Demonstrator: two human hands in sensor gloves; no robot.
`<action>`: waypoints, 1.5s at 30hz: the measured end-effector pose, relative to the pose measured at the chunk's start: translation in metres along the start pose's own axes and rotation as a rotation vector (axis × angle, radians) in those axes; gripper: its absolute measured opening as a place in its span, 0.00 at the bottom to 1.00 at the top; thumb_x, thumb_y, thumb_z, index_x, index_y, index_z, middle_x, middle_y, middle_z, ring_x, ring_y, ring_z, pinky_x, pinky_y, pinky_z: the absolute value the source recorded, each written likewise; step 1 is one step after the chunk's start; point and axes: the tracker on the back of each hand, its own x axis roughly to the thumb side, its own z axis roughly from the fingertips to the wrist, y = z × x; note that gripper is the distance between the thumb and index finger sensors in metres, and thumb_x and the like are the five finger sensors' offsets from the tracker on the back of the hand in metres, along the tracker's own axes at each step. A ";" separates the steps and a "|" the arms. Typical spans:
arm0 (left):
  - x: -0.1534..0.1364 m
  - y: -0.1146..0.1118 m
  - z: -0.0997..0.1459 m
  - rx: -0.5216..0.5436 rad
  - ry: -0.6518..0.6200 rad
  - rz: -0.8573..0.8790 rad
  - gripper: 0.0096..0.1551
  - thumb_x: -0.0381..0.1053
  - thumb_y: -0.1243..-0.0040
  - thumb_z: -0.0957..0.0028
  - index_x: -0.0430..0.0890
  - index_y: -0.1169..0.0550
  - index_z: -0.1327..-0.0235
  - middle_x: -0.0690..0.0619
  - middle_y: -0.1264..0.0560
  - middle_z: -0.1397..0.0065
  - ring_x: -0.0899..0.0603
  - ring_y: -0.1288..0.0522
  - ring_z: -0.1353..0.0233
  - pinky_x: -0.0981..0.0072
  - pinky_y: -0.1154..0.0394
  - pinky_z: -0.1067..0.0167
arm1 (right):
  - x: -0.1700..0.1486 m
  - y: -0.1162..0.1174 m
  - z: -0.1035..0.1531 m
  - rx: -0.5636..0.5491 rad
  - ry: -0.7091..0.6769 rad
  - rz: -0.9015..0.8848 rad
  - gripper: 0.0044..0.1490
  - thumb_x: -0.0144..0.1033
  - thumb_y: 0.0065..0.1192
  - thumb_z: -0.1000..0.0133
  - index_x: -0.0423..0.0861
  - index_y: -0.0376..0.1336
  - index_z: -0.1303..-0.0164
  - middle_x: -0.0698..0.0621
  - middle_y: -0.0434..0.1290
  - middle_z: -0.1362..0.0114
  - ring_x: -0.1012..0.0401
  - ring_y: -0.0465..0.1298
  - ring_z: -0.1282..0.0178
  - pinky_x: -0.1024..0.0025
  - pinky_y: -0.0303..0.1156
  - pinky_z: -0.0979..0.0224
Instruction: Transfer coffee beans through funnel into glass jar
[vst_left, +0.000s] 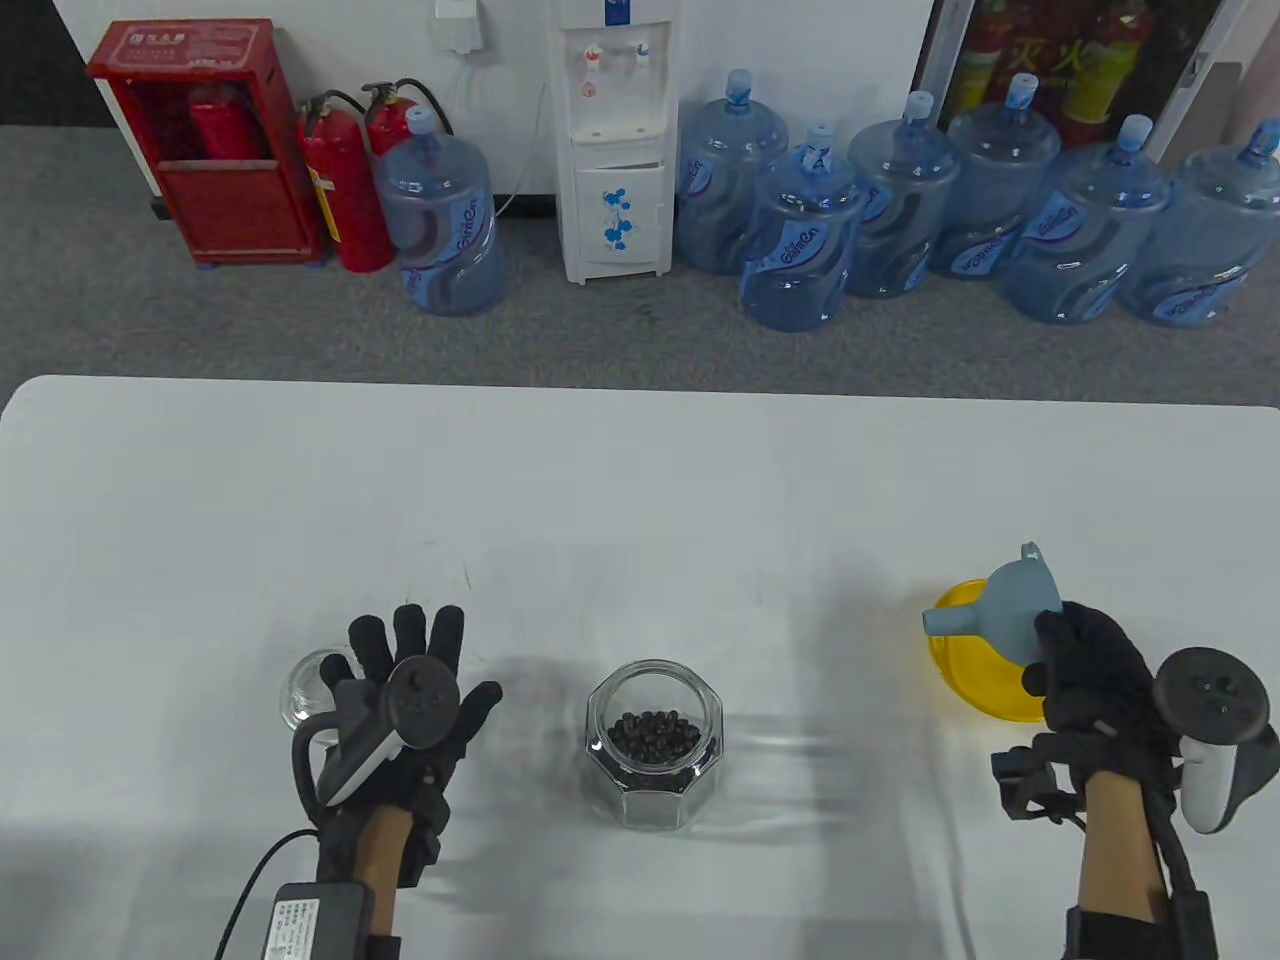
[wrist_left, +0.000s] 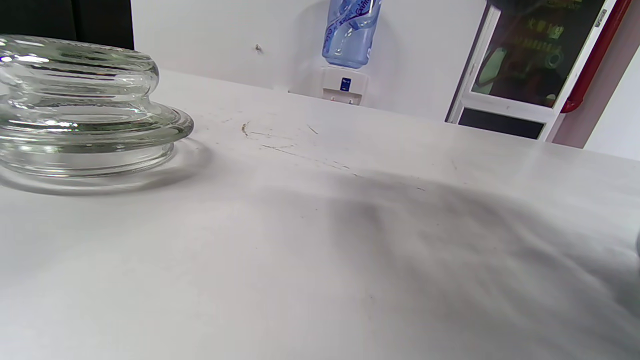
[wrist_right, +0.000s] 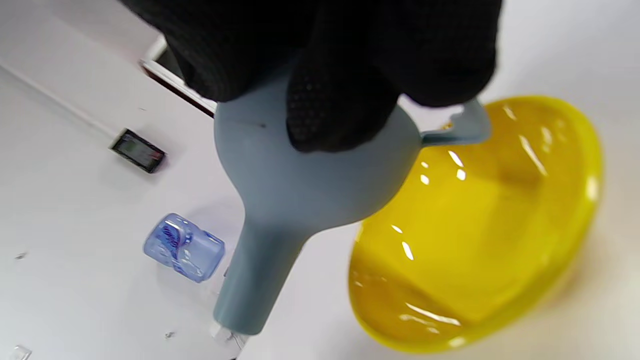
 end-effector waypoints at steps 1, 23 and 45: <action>0.000 0.000 0.000 -0.001 0.001 0.000 0.46 0.73 0.59 0.41 0.60 0.57 0.15 0.46 0.62 0.11 0.28 0.69 0.17 0.29 0.66 0.30 | -0.003 0.001 -0.003 0.002 0.018 0.011 0.27 0.44 0.59 0.31 0.41 0.67 0.28 0.39 0.77 0.33 0.58 0.82 0.53 0.62 0.79 0.49; -0.004 0.001 -0.002 -0.014 0.015 -0.009 0.46 0.73 0.59 0.41 0.60 0.57 0.15 0.46 0.62 0.10 0.28 0.69 0.17 0.29 0.67 0.30 | -0.019 0.013 -0.021 -0.032 0.121 0.132 0.27 0.44 0.58 0.30 0.42 0.67 0.26 0.39 0.76 0.31 0.58 0.81 0.52 0.61 0.79 0.47; -0.003 0.001 -0.003 -0.004 0.005 -0.011 0.46 0.73 0.59 0.41 0.60 0.57 0.15 0.46 0.62 0.11 0.29 0.69 0.17 0.29 0.67 0.30 | 0.032 0.010 0.009 -0.207 -0.081 0.483 0.42 0.58 0.57 0.30 0.48 0.55 0.10 0.36 0.59 0.13 0.51 0.79 0.41 0.54 0.76 0.37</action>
